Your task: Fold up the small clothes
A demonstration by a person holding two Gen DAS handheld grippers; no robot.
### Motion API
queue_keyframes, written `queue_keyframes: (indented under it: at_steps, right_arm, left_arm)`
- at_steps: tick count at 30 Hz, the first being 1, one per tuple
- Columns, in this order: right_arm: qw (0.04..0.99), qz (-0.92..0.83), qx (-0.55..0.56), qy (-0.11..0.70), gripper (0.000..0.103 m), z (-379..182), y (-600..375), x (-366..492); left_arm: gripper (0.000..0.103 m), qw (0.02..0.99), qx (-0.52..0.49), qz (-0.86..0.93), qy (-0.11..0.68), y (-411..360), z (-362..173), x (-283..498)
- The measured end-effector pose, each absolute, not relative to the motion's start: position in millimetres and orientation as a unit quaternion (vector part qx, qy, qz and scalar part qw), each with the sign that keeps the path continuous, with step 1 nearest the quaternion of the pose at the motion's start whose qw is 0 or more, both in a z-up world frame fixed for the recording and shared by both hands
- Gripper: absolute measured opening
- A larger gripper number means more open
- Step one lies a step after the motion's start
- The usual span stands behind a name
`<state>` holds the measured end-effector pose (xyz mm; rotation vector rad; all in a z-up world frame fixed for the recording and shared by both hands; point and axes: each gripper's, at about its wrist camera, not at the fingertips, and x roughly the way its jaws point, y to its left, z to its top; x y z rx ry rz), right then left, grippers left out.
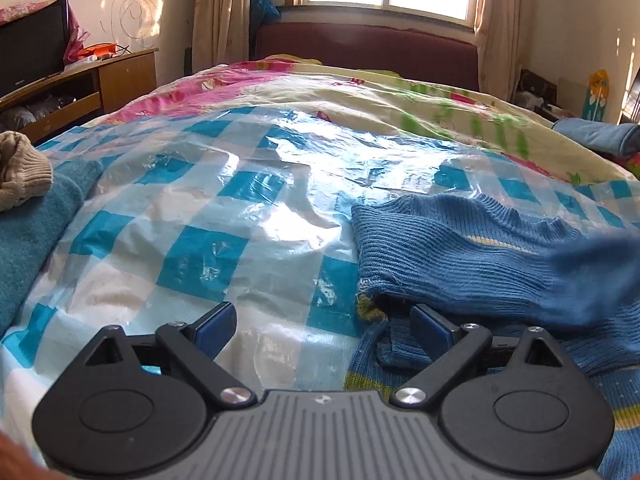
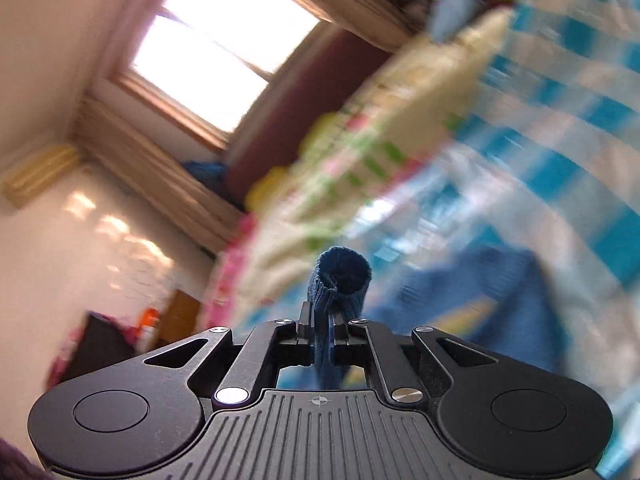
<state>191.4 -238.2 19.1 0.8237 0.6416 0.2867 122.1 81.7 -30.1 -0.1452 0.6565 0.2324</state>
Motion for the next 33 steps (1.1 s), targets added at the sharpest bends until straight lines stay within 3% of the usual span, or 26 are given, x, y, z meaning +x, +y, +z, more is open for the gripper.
queue_keyframes:
  at_steps: [3,5,11,17,20,23,33]
  right_arm:
    - [0.826,0.052,0.406,0.389,0.007,-46.5,-260.5,198.0]
    - [0.813,0.041,0.423,0.399,0.007,-64.4,-270.9,197.6]
    - [0.834,0.074,0.394,0.38,0.012,-50.0,-268.0,199.6]
    - [0.815,0.081,0.419,0.391,0.021,-57.3,-273.6,202.2]
    - [0.801,0.086,0.445,0.392,0.02,-63.7,-276.6,205.7]
    - [0.806,0.109,0.439,0.381,0.008,-45.2,-268.8,213.6]
    - [0.835,0.241,0.394,0.298,0.008,61.2,-220.3,236.7]
  left_arm:
    - [0.098,0.936,-0.058,0.117,0.326,78.5,-32.0,122.2]
    - [0.098,0.934,-0.051,0.12,0.332,76.6,-33.5,124.0]
    - [0.098,0.937,-0.025,0.121,0.328,68.4,-28.3,127.1]
    - [0.098,0.939,-0.009,0.115,0.325,59.1,-24.2,142.5]
    - [0.098,0.94,-0.002,0.107,0.324,53.1,-20.3,151.9]
    - [0.098,0.943,-0.001,0.1,0.317,49.9,-10.9,157.9]
    - [0.098,0.955,-0.033,0.085,0.284,51.5,17.0,135.8]
